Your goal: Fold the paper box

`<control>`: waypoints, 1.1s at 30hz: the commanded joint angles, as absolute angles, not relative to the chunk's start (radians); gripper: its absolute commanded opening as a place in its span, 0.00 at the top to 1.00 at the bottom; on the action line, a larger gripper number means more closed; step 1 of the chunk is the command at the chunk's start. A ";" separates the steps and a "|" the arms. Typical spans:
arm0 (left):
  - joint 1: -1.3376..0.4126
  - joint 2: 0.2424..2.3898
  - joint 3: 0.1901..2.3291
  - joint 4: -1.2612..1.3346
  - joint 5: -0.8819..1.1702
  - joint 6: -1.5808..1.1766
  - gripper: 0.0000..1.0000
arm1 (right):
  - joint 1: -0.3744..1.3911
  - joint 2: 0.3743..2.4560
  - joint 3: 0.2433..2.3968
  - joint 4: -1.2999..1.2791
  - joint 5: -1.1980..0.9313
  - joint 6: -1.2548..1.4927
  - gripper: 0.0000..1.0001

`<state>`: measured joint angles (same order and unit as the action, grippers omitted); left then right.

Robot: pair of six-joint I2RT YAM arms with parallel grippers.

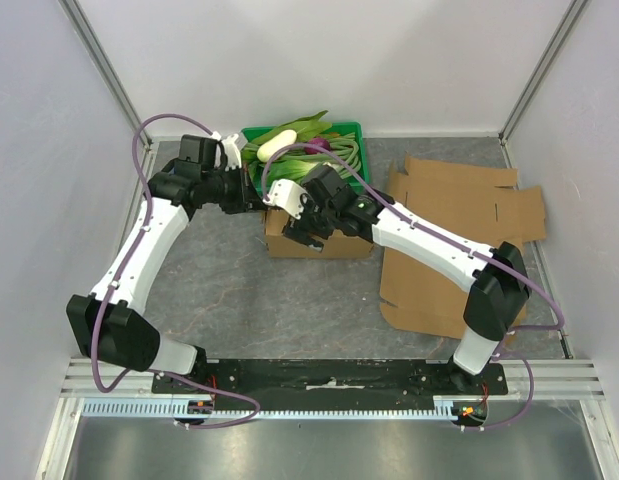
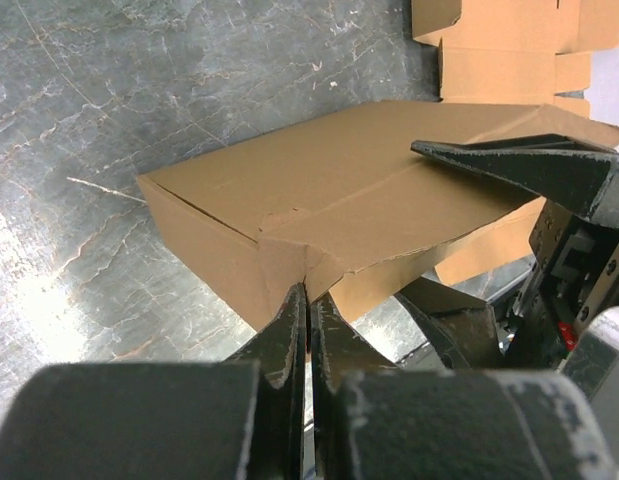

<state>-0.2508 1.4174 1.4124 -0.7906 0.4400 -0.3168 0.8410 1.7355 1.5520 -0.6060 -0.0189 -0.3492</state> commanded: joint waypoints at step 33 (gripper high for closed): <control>-0.199 1.295 1.249 -0.692 0.575 -0.324 0.98 | 0.689 1.614 1.499 -0.471 -0.264 0.020 0.02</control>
<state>-0.2089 1.3453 1.2518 -0.6403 0.5434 -0.3099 0.7082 1.6932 1.5181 -0.5232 -0.2970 0.0219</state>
